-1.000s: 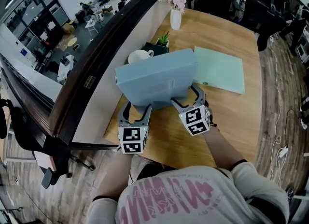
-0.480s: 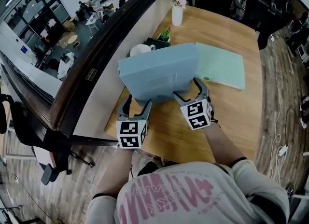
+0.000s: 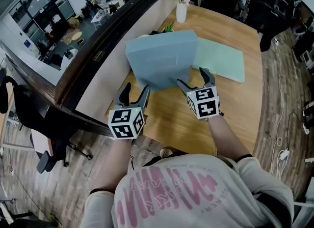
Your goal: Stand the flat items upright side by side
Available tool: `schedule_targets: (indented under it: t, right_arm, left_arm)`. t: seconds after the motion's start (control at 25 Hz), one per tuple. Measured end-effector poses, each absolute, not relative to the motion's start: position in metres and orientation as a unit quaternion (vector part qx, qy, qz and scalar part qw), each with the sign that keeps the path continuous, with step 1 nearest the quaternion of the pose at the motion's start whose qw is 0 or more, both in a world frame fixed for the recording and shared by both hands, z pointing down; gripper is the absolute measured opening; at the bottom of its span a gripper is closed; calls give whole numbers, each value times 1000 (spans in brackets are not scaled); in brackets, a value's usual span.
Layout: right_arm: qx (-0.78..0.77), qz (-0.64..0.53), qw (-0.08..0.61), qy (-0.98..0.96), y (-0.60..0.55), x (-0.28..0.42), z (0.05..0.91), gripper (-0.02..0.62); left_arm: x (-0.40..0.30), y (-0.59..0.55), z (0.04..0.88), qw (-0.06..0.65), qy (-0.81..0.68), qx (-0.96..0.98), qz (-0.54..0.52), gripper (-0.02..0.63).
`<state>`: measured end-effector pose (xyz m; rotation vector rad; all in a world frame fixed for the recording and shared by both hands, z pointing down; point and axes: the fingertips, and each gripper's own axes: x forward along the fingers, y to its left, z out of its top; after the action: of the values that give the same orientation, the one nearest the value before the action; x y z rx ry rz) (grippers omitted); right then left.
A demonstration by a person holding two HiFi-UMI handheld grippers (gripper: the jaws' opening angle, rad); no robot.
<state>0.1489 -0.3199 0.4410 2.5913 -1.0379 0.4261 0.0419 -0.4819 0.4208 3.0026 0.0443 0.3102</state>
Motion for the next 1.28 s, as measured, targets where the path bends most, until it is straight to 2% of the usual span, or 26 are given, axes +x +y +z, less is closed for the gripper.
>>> schedule_targets:
  t: [0.12,0.36,0.56,0.84,1.0,1.28]
  right_arm:
    - [899,189,109,-380,-308,115,446,420]
    - [859,319,55,-397,-279,14,504,410]
    - [828,373,64,-414,-256,-70,534,402]
    - [798,408,61,-438,-230,-155,544,382]
    - [803,418,38,-422,-208,-169,540,382]
    - [848,377,8,-373,-156,-136,504,382]
  left_arm:
    - [7,-466,420,95,19,990,102,253]
    - [-91,-413,459,140,30,978,151,255]
    - [-168,-365,487,152,54,966,201,258]
    - [-210,-316,500,211,55,955,198,258]
    - [-212,-290,490,187,94,959,192,272]
    - [-198,-266,470,192,88,960,186,267]
